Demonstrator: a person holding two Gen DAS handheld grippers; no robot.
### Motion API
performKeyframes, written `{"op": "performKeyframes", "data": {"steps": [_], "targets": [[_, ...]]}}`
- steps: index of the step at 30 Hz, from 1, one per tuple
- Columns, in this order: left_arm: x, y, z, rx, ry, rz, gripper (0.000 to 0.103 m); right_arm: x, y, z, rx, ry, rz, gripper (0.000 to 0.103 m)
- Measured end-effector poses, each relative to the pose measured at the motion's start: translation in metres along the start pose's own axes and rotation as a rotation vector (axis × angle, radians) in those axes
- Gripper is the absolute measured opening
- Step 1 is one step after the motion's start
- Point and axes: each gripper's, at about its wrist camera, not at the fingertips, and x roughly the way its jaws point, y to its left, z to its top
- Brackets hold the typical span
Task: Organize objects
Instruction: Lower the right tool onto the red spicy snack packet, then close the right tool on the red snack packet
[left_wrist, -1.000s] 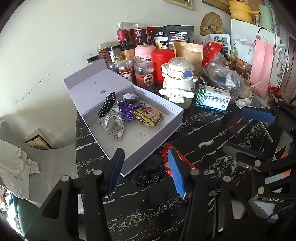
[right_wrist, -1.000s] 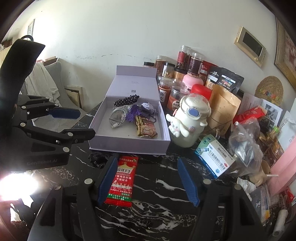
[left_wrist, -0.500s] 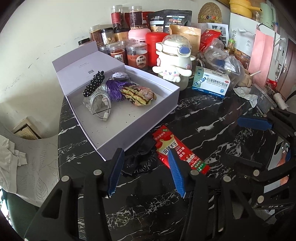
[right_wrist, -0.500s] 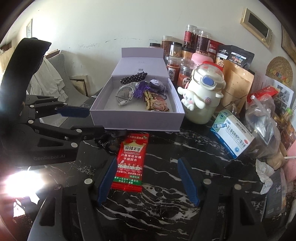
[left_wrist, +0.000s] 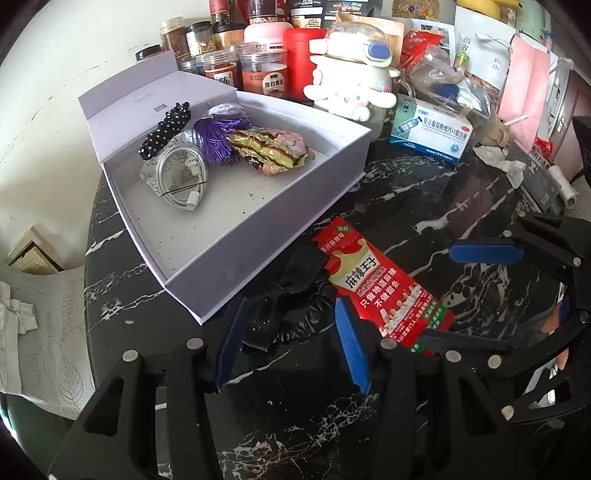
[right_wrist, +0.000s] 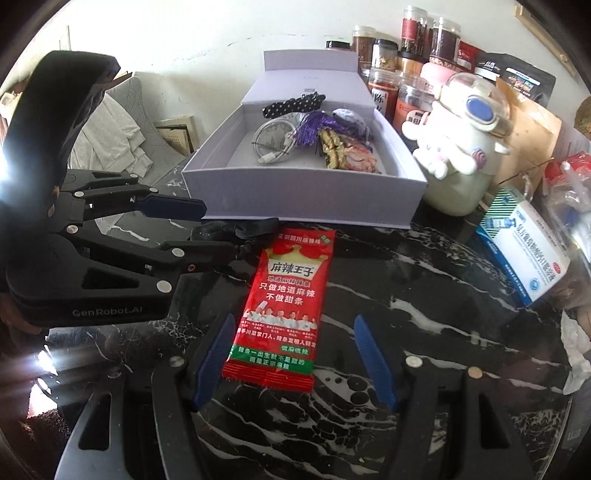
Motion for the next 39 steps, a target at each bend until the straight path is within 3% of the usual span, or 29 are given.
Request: {"op": "performKeyframes", "data": {"steps": [3,12,18,24,26,27,30,39], "targets": [[0.007,0.0,0.0,0.017,0.012,-0.005,0.047,0.004,0.001,0.001,0.013,0.004,0.015,0.077],[0.023,0.004,-0.002,0.059,0.038,-0.02,0.047,0.016,0.015,-0.002,-0.009,0.035,0.029,0.078],[0.027,0.001,-0.007,0.082,0.038,-0.007,0.047,0.027,0.027,-0.005,-0.034,0.048,-0.03,0.079],[0.028,0.004,-0.009,0.072,0.03,-0.016,0.045,0.031,0.021,-0.005,0.001,0.053,-0.032,0.079],[0.027,0.007,-0.009,0.06,0.025,-0.01,0.034,0.028,0.021,-0.007,0.002,0.043,-0.032,0.075],[0.027,0.008,-0.008,0.055,0.026,-0.006,0.031,0.027,0.02,-0.007,0.002,0.039,-0.036,0.068],[0.027,0.011,-0.008,0.049,0.032,-0.002,0.024,0.024,0.016,-0.007,0.012,0.047,-0.041,0.057],[0.016,0.006,-0.021,0.051,0.039,-0.008,0.023,0.013,0.01,-0.02,0.036,0.043,-0.065,0.056]]}}
